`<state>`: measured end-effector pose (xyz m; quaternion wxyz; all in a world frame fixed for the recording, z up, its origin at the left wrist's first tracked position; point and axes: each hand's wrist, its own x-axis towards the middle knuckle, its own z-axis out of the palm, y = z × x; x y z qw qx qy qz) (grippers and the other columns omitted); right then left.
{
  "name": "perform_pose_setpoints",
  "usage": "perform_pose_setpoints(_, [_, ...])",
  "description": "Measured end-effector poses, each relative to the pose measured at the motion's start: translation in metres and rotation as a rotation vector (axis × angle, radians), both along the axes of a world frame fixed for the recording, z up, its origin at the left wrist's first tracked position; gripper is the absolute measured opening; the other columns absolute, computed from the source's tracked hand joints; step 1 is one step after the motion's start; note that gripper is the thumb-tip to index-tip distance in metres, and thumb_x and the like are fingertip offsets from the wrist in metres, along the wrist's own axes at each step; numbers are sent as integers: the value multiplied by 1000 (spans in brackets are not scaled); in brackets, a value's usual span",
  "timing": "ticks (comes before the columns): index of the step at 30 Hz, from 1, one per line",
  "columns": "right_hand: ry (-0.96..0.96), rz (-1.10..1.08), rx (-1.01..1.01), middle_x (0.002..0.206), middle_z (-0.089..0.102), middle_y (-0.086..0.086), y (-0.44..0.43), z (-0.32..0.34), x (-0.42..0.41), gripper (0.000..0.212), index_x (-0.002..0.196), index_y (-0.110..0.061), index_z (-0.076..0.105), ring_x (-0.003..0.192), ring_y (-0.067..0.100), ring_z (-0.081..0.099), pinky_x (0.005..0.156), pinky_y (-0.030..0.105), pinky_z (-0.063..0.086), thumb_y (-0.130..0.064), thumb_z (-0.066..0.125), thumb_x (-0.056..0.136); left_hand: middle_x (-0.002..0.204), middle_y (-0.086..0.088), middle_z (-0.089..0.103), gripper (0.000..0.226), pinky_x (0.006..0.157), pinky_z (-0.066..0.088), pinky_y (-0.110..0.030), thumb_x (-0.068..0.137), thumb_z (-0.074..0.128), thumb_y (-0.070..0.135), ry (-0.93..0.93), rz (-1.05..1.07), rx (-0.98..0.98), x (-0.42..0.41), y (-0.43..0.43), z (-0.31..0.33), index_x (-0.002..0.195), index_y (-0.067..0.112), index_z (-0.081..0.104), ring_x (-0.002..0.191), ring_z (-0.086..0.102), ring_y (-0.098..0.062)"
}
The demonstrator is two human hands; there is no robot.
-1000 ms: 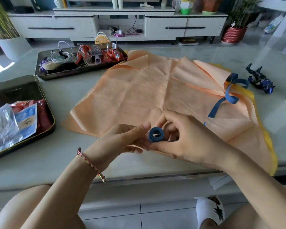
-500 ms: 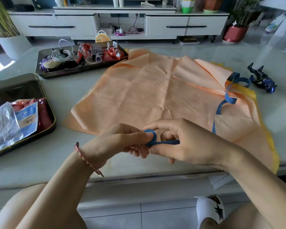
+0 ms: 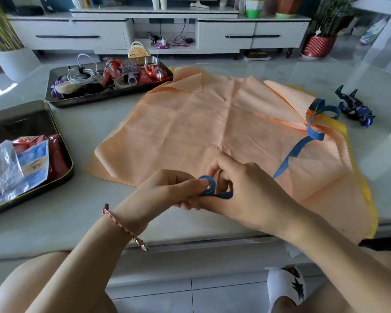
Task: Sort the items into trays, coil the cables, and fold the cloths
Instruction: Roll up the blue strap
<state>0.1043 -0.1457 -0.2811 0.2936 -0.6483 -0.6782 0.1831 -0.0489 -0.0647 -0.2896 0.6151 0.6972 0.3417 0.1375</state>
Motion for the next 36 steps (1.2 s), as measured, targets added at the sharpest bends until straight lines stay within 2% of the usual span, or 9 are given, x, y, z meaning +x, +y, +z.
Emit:
perform_pose_setpoints(3, [300, 179, -206, 69, 66, 7, 0, 6, 6, 32, 103, -34, 54, 58, 14, 59, 50, 18, 43, -37, 73, 77, 63, -2, 65, 24, 66, 48, -25, 65, 63, 38, -5, 6, -62, -2, 4, 1, 59, 16, 71, 63, 58, -11])
perform_pose_setpoints(7, [392, 209, -230, 76, 68, 10, 1, 6, 8, 24, 101, -32, 60, 64, 18, 65, 44, 20, 45, -25, 71, 81, 70, -12, 67, 31, 62, 49, -23, 68, 66, 42, -52, 48, -128, 1, 1, -1, 70, 12, 72, 64, 60, -16])
perform_pose_setpoints(11, [165, -12, -18, 71, 60, -3, 2, 0, 5, 32, 88, -24, 48, 59, 11, 59, 55, 27, 47, -37, 74, 74, 79, -12, 71, 52, 70, 52, -25, 73, 63, 58, -81, 64, -121, -1, 2, -1, 81, 8, 72, 72, 64, -14])
perform_pose_setpoints(16, [-86, -80, 76, 63, 55, -13, -1, -6, -3, 43, 90, -25, 43, 54, 6, 54, 49, 17, 37, -58, 65, 71, 73, -8, 70, 44, 72, 49, -27, 71, 61, 52, -60, 68, -33, 3, -2, -5, 77, 10, 74, 66, 60, -7])
perform_pose_setpoints(22, [250, 143, -220, 66, 64, -5, 2, 3, 8, 32, 108, -42, 55, 60, 6, 59, 54, 12, 41, -36, 70, 80, 67, -8, 69, 51, 69, 47, -30, 76, 66, 50, -12, 58, -14, 0, 8, -6, 81, -1, 71, 62, 58, -13])
perform_pose_setpoints(25, [328, 210, -235, 73, 68, 2, 1, 9, 11, 30, 111, -40, 57, 67, 10, 64, 66, 23, 50, -30, 67, 84, 68, -11, 68, 39, 60, 51, -22, 73, 58, 38, -105, 99, -99, -2, 11, -5, 83, 4, 73, 59, 61, -14])
perform_pose_setpoints(30, [173, 50, -58, 64, 59, -5, 1, 2, 2, 24, 95, -25, 56, 60, 4, 56, 57, 15, 38, -33, 72, 78, 75, -13, 70, 47, 63, 52, -24, 70, 62, 53, -119, 112, -144, 0, 4, -7, 79, 8, 73, 66, 63, -16])
perform_pose_setpoints(33, [-61, -17, 23, 64, 57, -10, -1, -1, 0, 32, 92, -26, 49, 56, 8, 52, 52, 21, 38, -46, 68, 75, 69, -5, 69, 46, 66, 49, -22, 76, 58, 52, -83, 81, -25, 2, -2, -5, 78, 8, 70, 64, 60, -8])
perform_pose_setpoints(36, [-46, -33, 29, 58, 54, -12, 0, -3, 0, 35, 99, -30, 52, 54, 8, 51, 52, 20, 34, -50, 64, 74, 60, 3, 64, 41, 65, 46, -21, 80, 62, 49, -40, 59, 58, 2, 0, -2, 67, 11, 68, 59, 56, -5])
